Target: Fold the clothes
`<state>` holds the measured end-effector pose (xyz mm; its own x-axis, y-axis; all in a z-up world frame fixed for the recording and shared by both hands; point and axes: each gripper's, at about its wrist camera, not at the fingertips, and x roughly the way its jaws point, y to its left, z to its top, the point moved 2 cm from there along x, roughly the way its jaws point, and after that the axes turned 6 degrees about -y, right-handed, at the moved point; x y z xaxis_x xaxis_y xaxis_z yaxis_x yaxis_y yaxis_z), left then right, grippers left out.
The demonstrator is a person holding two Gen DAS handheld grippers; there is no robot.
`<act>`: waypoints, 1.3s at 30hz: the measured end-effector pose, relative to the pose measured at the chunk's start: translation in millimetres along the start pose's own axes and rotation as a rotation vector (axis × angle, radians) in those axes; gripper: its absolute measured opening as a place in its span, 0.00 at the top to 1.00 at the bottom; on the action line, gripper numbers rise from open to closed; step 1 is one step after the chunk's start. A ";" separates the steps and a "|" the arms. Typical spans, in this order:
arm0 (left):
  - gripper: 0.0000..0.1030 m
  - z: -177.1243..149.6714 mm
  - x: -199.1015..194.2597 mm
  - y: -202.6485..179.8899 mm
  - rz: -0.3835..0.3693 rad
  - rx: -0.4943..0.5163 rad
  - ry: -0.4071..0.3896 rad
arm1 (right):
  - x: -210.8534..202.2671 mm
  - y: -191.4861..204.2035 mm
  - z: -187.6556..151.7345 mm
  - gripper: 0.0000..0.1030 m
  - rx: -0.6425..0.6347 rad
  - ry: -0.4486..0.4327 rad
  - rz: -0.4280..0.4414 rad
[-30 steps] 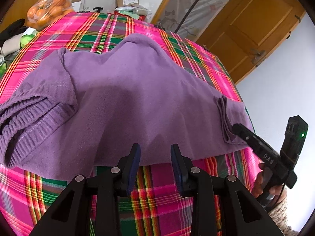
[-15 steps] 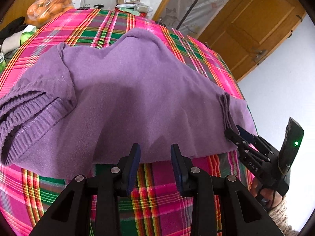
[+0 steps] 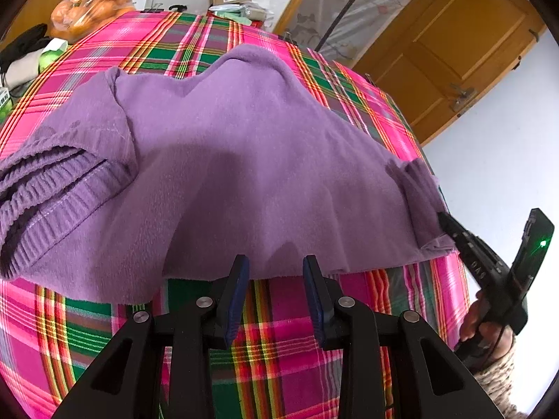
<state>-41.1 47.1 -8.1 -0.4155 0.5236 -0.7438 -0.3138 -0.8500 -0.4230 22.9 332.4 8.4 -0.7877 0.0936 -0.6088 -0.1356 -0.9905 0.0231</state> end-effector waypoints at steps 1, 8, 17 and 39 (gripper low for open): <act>0.68 -0.2 0.2 -0.3 0.001 0.000 0.001 | -2.6 -5.8 1.1 0.93 0.010 -0.007 -0.013; 0.68 -2.2 0.8 -1.7 0.002 0.003 0.006 | -13.8 -43.7 9.9 0.93 0.061 -0.048 -0.098; 0.68 -2.0 4.5 -3.1 0.010 0.003 0.011 | -21.3 -106.2 9.2 0.93 0.185 -0.079 -0.211; 0.68 0.6 16.9 -8.6 0.030 -0.009 0.008 | -6.2 -196.4 -16.4 0.93 0.333 -0.030 -0.422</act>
<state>-46.0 63.3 -16.7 -0.4180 0.4974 -0.7601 -0.2934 -0.8658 -0.4052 64.3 524.7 -5.4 -0.6399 0.4841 -0.5968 -0.6232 -0.7813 0.0344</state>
